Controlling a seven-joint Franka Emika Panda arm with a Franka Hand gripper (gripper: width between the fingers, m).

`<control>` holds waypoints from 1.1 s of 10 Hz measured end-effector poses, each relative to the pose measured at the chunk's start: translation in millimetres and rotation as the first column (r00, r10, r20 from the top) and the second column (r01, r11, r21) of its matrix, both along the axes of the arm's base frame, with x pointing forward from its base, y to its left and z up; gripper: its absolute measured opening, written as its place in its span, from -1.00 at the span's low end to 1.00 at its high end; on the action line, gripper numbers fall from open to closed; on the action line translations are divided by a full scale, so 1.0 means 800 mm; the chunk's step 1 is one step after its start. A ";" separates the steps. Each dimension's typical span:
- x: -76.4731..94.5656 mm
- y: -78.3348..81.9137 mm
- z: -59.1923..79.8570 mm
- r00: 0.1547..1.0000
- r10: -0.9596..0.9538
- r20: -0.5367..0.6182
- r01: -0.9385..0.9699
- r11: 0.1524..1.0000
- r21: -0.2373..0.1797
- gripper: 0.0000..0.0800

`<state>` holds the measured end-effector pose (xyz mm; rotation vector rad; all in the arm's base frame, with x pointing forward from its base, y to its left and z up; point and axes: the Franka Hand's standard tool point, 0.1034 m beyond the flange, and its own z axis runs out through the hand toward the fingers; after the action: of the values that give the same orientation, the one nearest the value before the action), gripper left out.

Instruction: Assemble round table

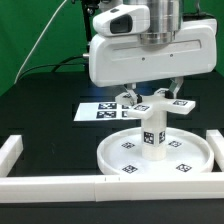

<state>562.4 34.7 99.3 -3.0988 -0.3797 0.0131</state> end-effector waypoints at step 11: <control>0.000 0.005 0.000 0.353 -0.935 -0.024 0.935 0.352 0.042 0.11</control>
Offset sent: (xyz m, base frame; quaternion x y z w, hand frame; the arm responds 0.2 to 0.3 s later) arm -0.0050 -0.0053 -0.0016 -0.0072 0.0306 0.3045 0.9520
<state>562.6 39.0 99.3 -2.7215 1.4286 -0.0224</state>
